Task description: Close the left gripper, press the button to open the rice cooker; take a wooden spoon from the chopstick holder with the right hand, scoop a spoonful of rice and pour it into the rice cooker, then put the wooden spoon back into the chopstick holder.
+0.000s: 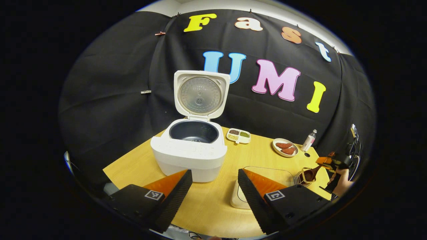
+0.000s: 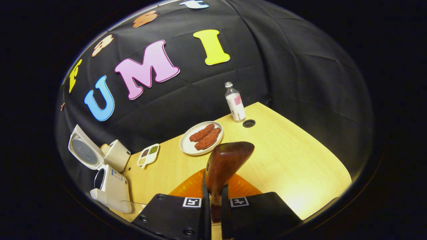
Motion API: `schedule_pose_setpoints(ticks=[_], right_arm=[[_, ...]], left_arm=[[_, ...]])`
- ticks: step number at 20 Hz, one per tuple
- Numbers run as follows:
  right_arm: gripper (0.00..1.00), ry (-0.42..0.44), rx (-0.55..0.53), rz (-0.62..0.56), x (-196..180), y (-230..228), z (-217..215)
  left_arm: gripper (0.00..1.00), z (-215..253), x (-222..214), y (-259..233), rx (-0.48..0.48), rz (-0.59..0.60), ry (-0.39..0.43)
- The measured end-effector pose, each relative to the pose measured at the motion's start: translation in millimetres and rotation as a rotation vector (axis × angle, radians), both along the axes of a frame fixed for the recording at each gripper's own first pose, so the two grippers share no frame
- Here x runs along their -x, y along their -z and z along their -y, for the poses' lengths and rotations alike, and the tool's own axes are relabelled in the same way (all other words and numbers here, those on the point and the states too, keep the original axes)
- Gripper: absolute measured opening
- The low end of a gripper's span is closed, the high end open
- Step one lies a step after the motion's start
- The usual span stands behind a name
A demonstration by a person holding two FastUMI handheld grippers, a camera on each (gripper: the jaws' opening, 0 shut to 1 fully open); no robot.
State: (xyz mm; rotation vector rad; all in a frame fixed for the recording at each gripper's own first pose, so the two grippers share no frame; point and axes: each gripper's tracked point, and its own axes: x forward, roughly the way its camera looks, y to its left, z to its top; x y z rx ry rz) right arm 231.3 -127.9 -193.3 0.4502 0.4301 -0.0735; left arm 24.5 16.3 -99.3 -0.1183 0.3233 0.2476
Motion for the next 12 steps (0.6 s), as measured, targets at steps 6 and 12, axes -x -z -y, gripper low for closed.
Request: schedule_pose_setpoints(ticks=[6, 12], right_arm=[[0.18, -0.011, -0.010, -0.021, 8.5, 11.2, 0.5], [0.75, -0.026, 0.015, -0.032, 25.0, 8.6, 7.3]], left_arm=[[0.95, -9.7, -2.2, -3.7, -0.009, 0.008, -0.022], [0.95, -8.6, -4.2, -9.1, -0.014, 0.024, 0.003]])
